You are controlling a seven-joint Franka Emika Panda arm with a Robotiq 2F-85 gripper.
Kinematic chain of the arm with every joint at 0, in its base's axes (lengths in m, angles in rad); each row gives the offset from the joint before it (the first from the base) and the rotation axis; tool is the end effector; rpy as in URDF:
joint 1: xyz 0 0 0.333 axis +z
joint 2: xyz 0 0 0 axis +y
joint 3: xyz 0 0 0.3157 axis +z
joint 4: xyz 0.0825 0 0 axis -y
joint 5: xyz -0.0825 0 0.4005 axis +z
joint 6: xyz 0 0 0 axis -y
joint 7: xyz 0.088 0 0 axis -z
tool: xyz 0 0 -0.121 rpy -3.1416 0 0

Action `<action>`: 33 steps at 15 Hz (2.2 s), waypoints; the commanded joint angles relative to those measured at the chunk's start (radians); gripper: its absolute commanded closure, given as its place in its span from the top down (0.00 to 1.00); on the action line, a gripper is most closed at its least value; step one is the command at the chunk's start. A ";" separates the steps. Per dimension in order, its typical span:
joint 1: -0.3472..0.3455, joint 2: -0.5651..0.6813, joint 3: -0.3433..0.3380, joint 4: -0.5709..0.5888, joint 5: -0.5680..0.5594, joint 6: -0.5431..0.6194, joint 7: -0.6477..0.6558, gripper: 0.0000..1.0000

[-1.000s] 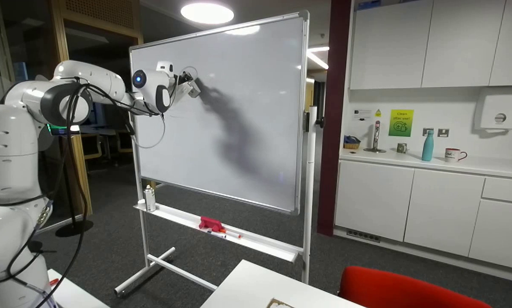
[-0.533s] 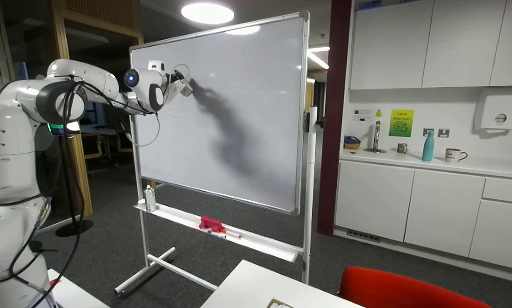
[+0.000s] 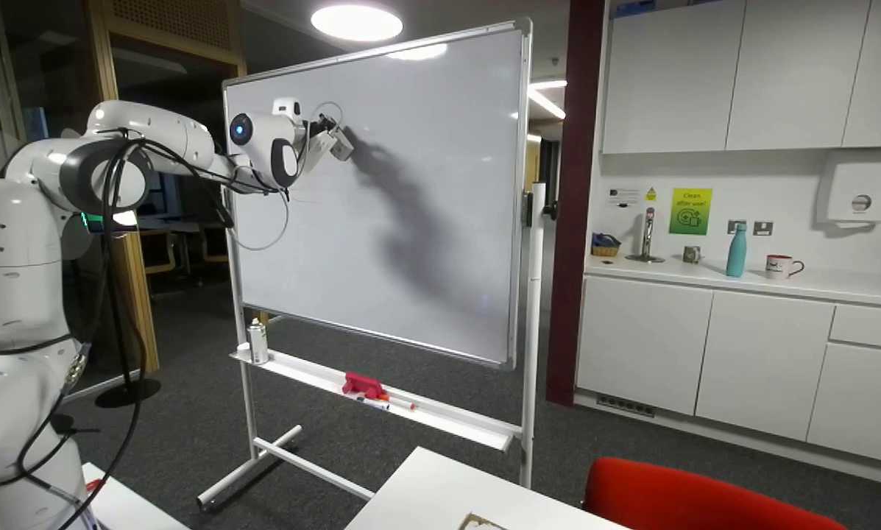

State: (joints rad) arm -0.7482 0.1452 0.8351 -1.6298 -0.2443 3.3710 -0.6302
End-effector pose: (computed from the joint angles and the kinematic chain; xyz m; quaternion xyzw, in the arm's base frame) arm 0.6345 0.0342 0.7518 0.6145 0.2945 0.6953 0.2285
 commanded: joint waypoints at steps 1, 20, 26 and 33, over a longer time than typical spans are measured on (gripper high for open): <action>0.048 0.007 -0.054 0.032 0.010 -0.048 -0.021 0.34; 0.135 -0.040 -0.046 0.084 0.121 -0.419 0.203 0.59; 0.115 -0.073 -0.005 0.090 0.211 -0.511 0.149 0.34; 0.144 0.050 0.108 0.164 0.225 -0.555 -0.088 0.34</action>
State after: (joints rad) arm -0.6138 0.1286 0.8912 -1.5359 -0.0483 2.8596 -0.5991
